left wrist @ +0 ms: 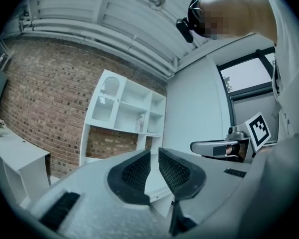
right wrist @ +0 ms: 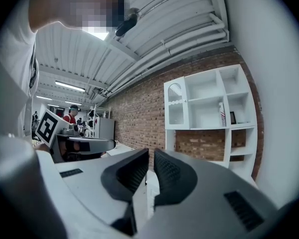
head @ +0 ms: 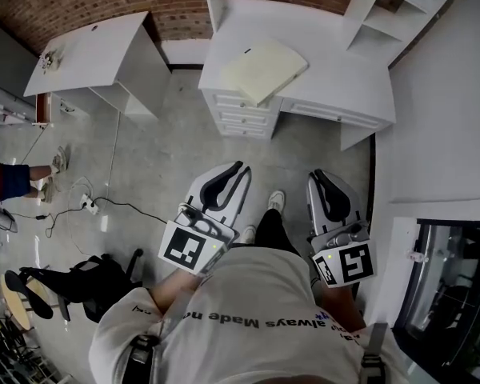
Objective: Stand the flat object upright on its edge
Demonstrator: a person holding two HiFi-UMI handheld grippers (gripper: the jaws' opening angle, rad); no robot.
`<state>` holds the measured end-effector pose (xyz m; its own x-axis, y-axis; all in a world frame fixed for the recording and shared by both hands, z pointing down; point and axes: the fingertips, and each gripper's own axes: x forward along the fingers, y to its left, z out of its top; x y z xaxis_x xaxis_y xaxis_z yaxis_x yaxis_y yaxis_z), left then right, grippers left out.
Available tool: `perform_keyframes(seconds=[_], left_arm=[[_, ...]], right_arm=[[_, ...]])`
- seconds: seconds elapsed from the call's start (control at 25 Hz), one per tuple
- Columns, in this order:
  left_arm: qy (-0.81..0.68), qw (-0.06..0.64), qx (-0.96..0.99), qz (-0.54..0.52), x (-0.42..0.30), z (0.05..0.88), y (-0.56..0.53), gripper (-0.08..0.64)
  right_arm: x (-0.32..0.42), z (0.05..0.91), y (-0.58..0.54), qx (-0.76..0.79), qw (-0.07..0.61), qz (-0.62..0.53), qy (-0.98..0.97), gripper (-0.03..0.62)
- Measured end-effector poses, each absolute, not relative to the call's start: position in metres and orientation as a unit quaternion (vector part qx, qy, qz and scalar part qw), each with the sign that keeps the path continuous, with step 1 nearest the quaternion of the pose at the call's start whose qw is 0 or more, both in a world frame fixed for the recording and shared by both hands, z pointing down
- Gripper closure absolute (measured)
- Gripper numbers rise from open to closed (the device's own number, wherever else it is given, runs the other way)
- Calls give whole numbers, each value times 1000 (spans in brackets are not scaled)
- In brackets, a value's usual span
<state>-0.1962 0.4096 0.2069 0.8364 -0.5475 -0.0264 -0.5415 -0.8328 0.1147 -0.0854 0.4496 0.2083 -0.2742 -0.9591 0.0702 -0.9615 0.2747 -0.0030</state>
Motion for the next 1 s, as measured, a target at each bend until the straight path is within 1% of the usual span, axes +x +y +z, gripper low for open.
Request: perform_keyframes(seconds=[0.2, 0.36, 0.76, 1.0], left_arm=[[-282, 48, 958, -31, -162, 205, 372, 505], [-293, 56, 954, -5, -131, 216, 338, 505], [-298, 55, 953, 0, -40, 213, 266, 505], [-312, 59, 948, 1, -9, 218, 233, 505]], right_arm=[[-54, 210, 412, 599, 25, 22, -800, 555], [-17, 213, 380, 598, 19, 22, -801, 555], [72, 211, 307, 586, 23, 12, -810, 555], [103, 216, 272, 571, 27, 11, -821, 555]])
